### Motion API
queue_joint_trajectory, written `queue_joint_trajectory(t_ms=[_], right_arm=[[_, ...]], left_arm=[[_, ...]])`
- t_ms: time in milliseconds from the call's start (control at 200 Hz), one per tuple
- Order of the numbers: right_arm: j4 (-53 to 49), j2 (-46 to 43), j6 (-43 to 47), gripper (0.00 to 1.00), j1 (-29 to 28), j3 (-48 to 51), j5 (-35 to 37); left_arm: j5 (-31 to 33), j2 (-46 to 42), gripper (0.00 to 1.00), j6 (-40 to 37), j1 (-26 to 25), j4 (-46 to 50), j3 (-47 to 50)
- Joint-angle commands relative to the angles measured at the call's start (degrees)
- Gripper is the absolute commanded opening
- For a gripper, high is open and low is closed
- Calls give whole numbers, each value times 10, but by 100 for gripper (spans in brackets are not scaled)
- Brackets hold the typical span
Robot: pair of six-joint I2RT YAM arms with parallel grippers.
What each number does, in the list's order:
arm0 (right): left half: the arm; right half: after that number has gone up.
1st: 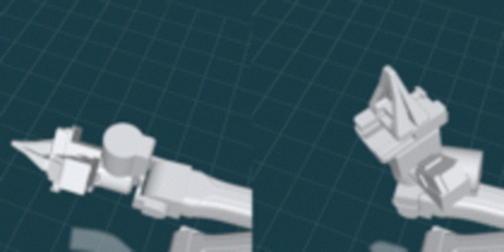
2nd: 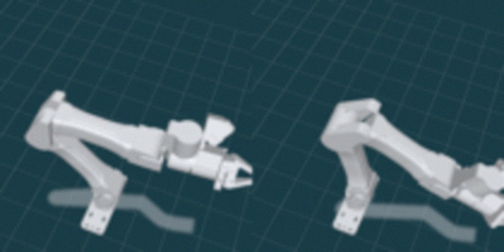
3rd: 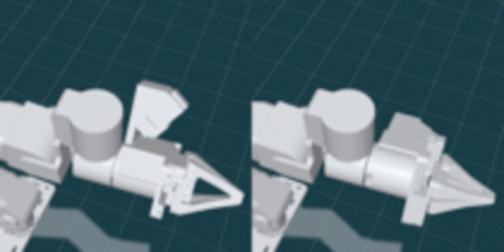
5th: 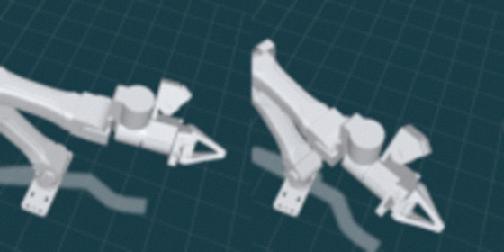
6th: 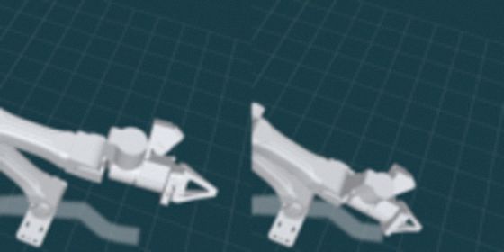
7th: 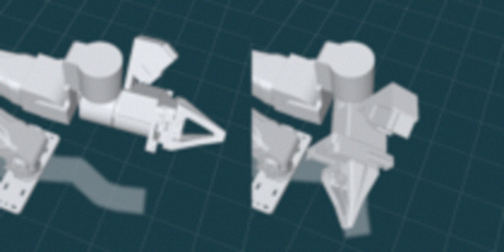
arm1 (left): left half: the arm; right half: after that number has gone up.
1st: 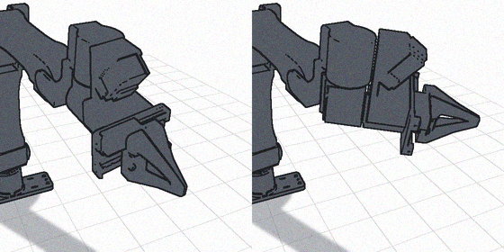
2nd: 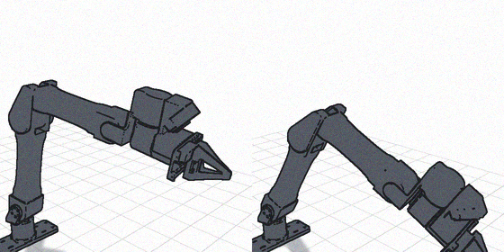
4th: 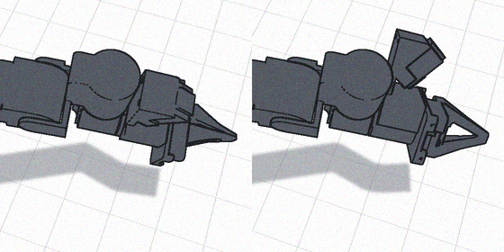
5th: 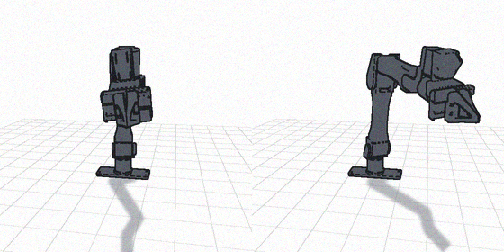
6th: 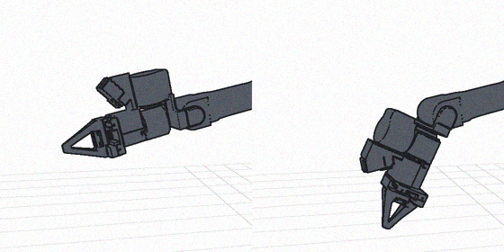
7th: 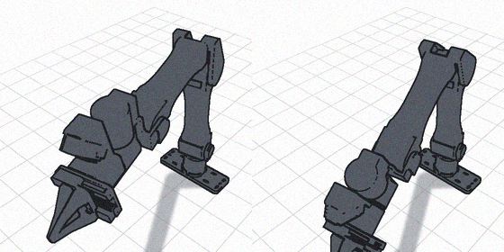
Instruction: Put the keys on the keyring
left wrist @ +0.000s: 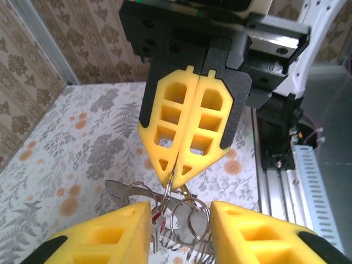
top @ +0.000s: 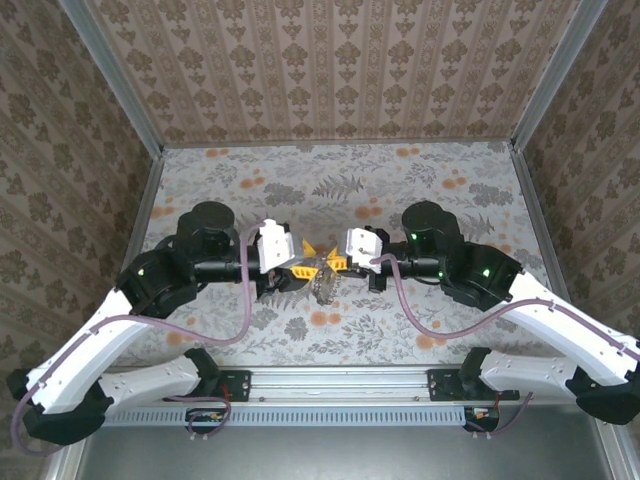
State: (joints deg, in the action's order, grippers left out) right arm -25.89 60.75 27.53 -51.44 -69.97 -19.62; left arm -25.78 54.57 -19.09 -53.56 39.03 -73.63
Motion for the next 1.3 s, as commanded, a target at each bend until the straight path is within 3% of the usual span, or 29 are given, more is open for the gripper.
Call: queue_joint_trajectory(t_ms=[0, 370, 475, 680, 875, 1020, 1295], right_arm=[[-16, 7, 18, 0, -6, -31, 17], [-45, 33, 35, 0, -16, -45, 17], [-45, 36, 40, 0, -17, -46, 18], [-42, 31, 43, 0, -17, -38, 6], [-3, 0, 35, 14, -19, 5, -55], [0, -3, 26, 14, -21, 6, -62], [27, -15, 7, 14, -20, 23, -66]], left_arm=[[47, 23, 33, -39, -9, 32, -11], [54, 54, 18, -50, -9, 39, -19], [52, 56, 0, -50, -9, 39, -14], [25, 48, 0, -47, -8, 23, -2], [-128, 3, 0, 21, 29, -112, 50], [-222, -30, 0, 102, 54, -257, 107], [-241, -60, 0, 153, 59, -343, 144]])
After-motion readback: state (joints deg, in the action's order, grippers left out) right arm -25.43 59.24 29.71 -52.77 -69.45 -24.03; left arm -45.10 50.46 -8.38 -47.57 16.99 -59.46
